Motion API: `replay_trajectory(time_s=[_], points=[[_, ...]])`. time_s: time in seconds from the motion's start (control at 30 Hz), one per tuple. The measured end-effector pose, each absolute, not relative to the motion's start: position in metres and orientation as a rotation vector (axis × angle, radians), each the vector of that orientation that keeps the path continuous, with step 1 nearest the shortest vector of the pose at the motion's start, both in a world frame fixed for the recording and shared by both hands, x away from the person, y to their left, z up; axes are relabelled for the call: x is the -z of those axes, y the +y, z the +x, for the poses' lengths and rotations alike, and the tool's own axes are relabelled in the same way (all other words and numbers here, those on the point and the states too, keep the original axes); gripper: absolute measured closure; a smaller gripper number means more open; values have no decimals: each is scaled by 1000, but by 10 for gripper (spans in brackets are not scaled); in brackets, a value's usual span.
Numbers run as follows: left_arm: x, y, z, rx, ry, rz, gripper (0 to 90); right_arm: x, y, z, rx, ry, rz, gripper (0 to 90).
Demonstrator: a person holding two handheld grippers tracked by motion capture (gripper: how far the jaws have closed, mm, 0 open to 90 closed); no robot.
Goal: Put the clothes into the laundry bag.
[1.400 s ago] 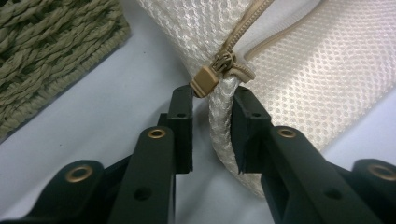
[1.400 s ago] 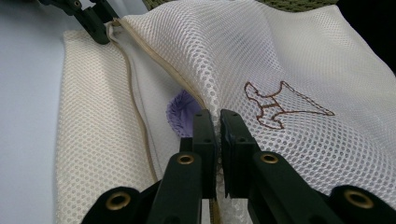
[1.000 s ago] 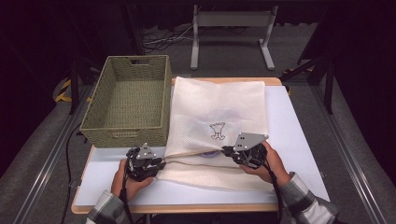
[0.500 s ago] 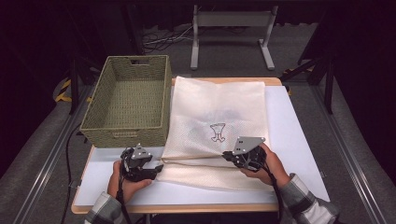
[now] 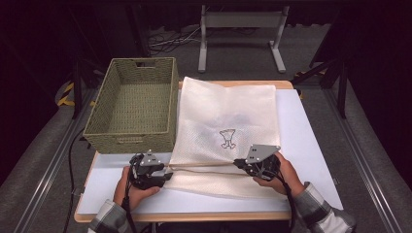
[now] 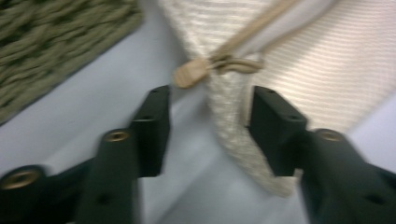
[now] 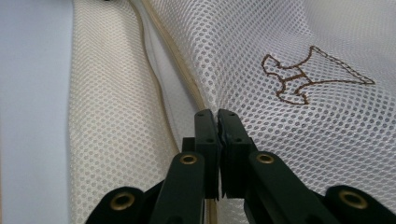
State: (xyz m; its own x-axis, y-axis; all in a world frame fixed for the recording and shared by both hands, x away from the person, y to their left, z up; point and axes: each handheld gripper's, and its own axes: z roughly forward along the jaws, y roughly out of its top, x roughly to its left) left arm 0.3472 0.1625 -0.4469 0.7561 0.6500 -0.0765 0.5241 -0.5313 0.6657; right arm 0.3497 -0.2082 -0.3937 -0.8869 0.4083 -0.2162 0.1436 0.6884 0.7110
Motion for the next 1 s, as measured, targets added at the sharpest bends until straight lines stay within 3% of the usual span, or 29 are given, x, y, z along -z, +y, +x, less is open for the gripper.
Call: replay_trajectory(time_s=[0.07,0.27,0.43,0.63,1.0], points=[[446,160,346,-210,861,2268,661,394,-208,350,-1029,2541,431,879],[447,161,352,-156,891,2230,672,393,-208,349,-1037,2536,422,880],[445,161,350,-171,898,2212,817,393,-208,349,-1030,2545,415,880],[442,169,348,-176,943,2134,803,398,-209,352,-1002,2585,434,877],[442,172,343,-239,958,2153,799,418,-202,358,-925,2640,466,861]])
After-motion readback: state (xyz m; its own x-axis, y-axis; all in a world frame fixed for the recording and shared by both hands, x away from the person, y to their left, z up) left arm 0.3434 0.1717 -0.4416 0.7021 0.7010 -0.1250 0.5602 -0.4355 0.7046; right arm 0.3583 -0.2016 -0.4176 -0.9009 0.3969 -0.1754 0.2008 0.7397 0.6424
